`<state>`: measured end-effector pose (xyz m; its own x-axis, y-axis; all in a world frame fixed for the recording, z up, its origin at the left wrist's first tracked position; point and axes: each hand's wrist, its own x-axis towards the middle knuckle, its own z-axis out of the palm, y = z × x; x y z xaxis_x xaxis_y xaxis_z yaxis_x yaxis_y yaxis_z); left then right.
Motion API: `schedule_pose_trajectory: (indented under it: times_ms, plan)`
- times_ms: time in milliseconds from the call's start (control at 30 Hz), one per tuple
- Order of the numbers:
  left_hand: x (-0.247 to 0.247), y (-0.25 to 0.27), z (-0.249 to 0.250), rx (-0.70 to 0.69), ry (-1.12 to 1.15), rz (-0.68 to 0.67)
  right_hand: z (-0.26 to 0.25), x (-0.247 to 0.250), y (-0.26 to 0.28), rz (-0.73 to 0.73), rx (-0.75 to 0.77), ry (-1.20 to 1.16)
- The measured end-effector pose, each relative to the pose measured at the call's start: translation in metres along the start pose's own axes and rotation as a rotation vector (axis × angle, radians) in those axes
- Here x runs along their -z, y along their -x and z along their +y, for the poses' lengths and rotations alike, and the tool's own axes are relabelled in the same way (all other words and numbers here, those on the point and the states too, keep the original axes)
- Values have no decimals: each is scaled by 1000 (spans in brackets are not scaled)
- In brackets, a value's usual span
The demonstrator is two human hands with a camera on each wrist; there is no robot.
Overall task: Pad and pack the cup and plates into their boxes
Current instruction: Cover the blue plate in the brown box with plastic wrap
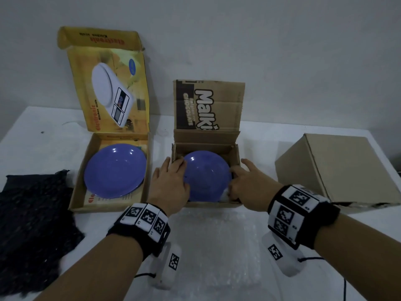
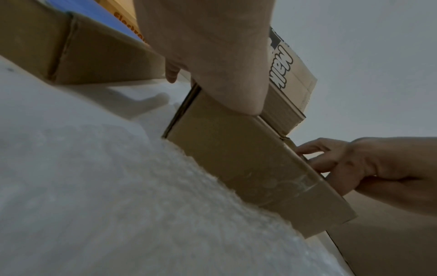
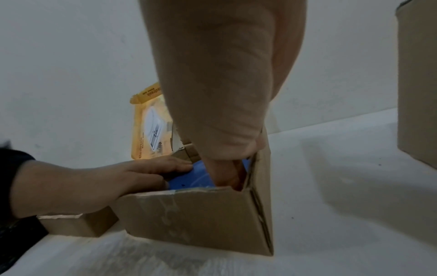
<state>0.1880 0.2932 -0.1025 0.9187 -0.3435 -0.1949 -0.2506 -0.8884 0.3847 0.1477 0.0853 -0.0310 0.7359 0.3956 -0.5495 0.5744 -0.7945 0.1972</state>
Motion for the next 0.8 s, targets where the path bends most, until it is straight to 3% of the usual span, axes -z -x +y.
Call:
schedule_pose_trajectory:
  times_ms: [133,267,333,433,500,567,600,667,800]
  plan:
    - [-3,-1,-3,-8,4,3,-3,3,-3,-49,-13,-97]
    - [-5,-5,-6,-43,7,5,-6,2,6,-71,-121,-211]
    - [-5,-5,-7,-56,42,1,-17,-1,11,97,-156,-207]
    - [-4,-2,-7,-105,113,37,-42,-11,16,585,-171,-335]
    - [-4,1,-7,-150,132,89,-65,-20,21,529,-70,-535]
    - [-5,3,-8,-169,131,133,-82,-35,24,197,-42,-632]
    - [-5,3,-9,-164,136,137,-85,-42,25,115,-40,-597]
    - [-6,2,-9,-150,149,127,-86,-51,25,157,-51,-581]
    - [-8,1,-8,-130,171,113,-82,-52,33,469,-3,-654]
